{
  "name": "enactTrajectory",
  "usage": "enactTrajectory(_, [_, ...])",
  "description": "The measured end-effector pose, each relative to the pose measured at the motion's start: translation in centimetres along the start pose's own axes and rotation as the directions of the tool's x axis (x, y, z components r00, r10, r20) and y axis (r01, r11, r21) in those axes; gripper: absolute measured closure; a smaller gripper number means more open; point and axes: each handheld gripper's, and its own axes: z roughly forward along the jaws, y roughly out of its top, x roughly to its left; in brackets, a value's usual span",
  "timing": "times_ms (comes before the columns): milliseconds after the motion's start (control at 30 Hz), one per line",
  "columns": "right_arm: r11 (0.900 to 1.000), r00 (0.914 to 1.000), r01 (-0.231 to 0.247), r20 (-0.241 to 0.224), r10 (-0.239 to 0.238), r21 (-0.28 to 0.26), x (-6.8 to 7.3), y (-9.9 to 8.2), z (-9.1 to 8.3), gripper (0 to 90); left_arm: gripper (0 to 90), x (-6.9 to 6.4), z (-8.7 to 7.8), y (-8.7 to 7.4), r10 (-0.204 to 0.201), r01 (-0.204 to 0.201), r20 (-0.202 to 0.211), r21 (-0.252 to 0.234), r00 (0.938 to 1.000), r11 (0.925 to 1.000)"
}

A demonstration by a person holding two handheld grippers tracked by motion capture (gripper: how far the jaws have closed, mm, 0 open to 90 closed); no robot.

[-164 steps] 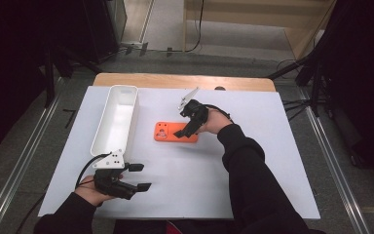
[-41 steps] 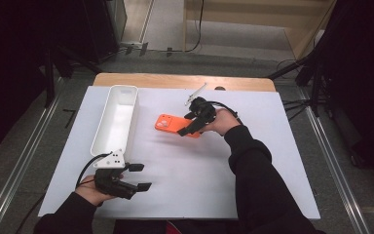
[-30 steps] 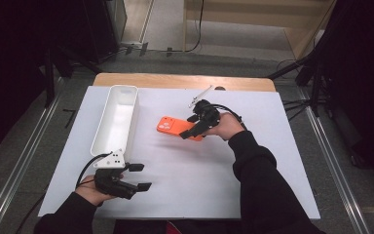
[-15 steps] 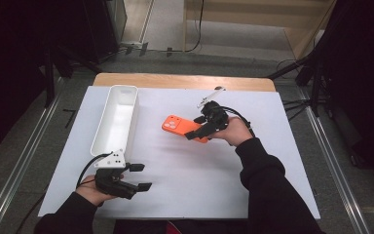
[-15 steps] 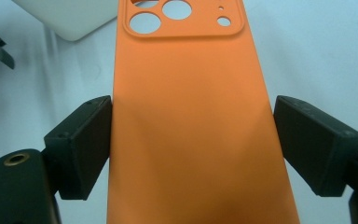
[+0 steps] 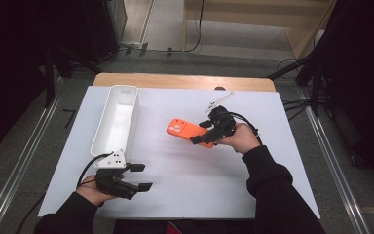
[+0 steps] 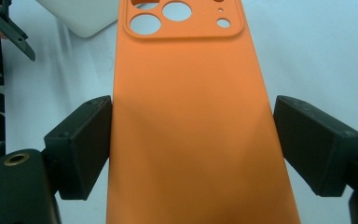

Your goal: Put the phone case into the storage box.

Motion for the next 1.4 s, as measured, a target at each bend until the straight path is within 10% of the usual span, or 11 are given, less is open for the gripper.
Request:
enactTrajectory(967, [0.9847,0.9877,-0.149,0.035,0.153,-0.091,2.4,-4.6,-1.8,14.0,23.1,-0.2,1.5,3.0,-0.148,0.148,0.013,-0.012,0.9889,0.9889])
enactTrajectory(1400, [0.9823,0.9860,-0.151,0.054,0.157,-0.111,3.1,-5.6,-2.0,14.0,23.8,0.4,2.4,5.4,-0.262,0.262,0.011,-0.010,0.9650,0.9650])
